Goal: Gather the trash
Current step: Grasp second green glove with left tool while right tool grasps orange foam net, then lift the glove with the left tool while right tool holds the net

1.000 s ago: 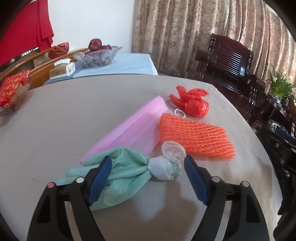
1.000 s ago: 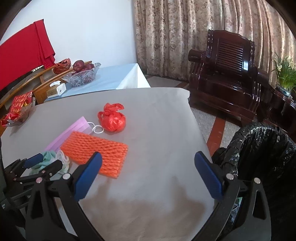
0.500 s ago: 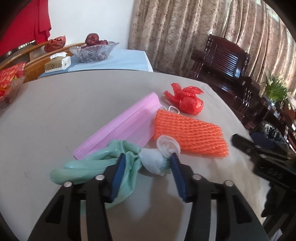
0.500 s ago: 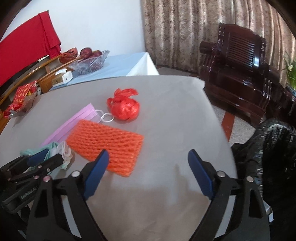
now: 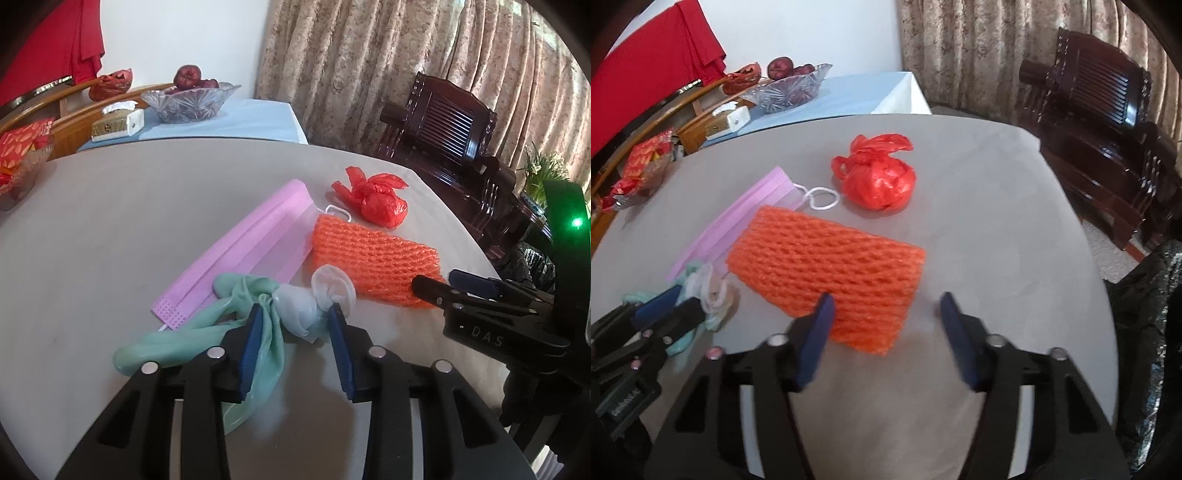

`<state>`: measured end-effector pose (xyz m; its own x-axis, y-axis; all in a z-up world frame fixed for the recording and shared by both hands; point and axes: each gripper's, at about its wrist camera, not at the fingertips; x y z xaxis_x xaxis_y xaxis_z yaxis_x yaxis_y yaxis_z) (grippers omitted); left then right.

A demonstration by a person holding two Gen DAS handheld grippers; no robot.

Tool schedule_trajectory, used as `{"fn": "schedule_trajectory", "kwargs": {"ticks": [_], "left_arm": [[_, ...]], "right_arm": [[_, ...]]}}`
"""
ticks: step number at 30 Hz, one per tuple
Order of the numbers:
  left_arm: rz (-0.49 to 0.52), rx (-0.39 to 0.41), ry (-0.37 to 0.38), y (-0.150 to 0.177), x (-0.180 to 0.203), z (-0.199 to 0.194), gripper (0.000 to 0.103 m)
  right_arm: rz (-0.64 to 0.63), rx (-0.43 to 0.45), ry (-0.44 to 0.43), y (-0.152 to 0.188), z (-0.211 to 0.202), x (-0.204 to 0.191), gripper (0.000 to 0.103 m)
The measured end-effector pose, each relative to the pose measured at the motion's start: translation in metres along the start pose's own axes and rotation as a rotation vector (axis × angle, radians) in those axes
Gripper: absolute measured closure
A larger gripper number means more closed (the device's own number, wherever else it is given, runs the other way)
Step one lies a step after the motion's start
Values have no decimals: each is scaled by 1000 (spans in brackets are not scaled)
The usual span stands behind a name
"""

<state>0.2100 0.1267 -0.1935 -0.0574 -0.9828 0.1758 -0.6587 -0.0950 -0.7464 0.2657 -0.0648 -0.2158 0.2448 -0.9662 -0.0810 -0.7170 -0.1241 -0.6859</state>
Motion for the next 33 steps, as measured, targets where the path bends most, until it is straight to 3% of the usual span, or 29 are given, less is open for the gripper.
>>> {"fn": "schedule_trajectory", "kwargs": {"ticks": [3, 5, 7, 17, 22, 27, 33], "left_arm": [[17, -1, -14, 0, 4, 0, 69], [18, -1, -13, 1, 4, -1, 72], [14, 2, -8, 1, 3, -5, 79], [22, 30, 57, 13, 19, -43, 91], [27, 51, 92, 13, 33, -60, 103], [79, 86, 122, 10, 57, -71, 103], [92, 43, 113, 18, 65, -66, 102]], "right_arm": [[-22, 8, -36, 2, -3, -9, 85], [-36, 14, -45, 3, -8, -13, 90], [-30, 22, -54, 3, -15, -11, 91], [7, 145, -20, 7, -89, 11, 91], [29, 194, 26, 18, -127, 29, 91], [47, 204, 53, 29, -151, 44, 91], [60, 190, 63, 41, -155, 51, 91]]}}
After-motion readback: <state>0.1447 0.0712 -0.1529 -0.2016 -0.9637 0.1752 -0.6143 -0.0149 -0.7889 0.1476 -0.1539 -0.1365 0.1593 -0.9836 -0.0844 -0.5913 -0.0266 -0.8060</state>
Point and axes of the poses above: each gripper's, at about its wrist camera, not at the fingertips, and z roughly the way its jaws point, x to its right, y to its underside, and after that the axes turned 5 degrees about x, right-handed
